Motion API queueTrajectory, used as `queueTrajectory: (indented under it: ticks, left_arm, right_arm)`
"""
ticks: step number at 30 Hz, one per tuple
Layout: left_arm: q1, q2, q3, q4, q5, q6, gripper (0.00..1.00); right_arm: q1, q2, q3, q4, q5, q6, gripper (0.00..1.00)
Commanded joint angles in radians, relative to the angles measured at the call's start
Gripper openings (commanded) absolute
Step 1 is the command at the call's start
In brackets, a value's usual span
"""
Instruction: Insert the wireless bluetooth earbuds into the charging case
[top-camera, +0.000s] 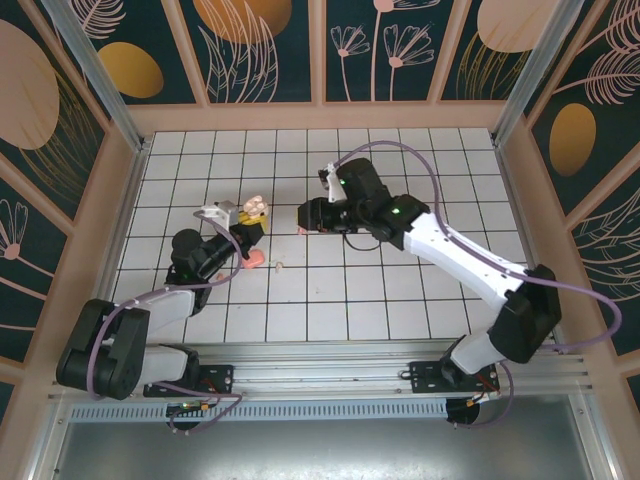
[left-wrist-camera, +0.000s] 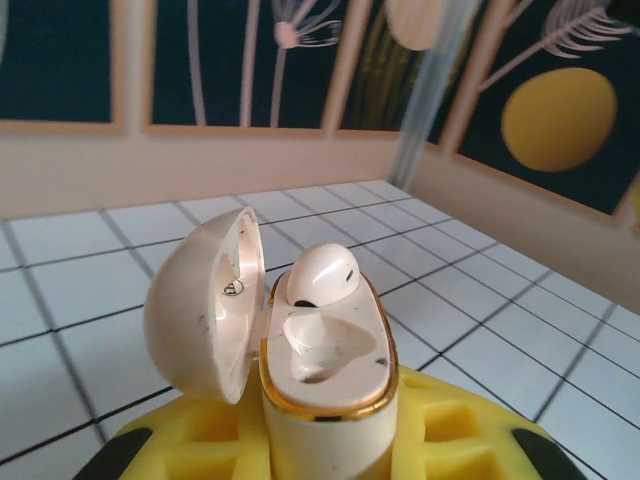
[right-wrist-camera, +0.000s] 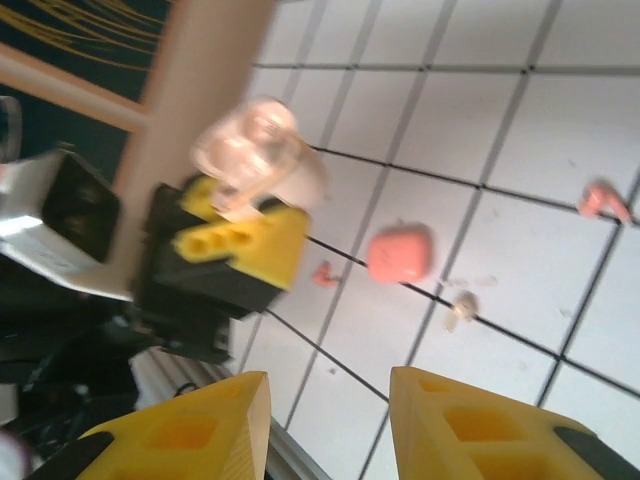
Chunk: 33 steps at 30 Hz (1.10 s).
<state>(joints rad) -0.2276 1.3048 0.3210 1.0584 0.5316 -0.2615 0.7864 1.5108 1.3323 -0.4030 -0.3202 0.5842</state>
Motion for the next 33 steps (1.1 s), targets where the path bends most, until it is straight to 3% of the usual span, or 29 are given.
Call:
queueTrajectory:
  ticks: [1,7,13,20,33]
  left_arm:
    - [0.042,0.013,-0.024,0.071,-0.067,-0.099,0.05]
    - [0.080,-0.007,-0.028,-0.020,-0.221,-0.167,0.05]
    - [0.092,-0.060,-0.043,-0.122,-0.381,-0.201,0.06]
    - [0.099,-0.075,-0.039,-0.156,-0.412,-0.183,0.06]
    - [0.099,-0.098,-0.050,-0.163,-0.424,-0.146,0.06]
  right_arm:
    - [0.036,0.101,0.051,-0.182,0.098,0.092,0.38]
    - [0.066,0.259,0.092,-0.201,0.060,0.205,0.38]
    - [0.100,0.457,0.246,-0.239,0.027,0.221,0.37]
    - [0.117,0.679,0.464,-0.335,-0.037,0.175,0.36]
    - [0.115,0.809,0.580,-0.444,0.017,0.137,0.35]
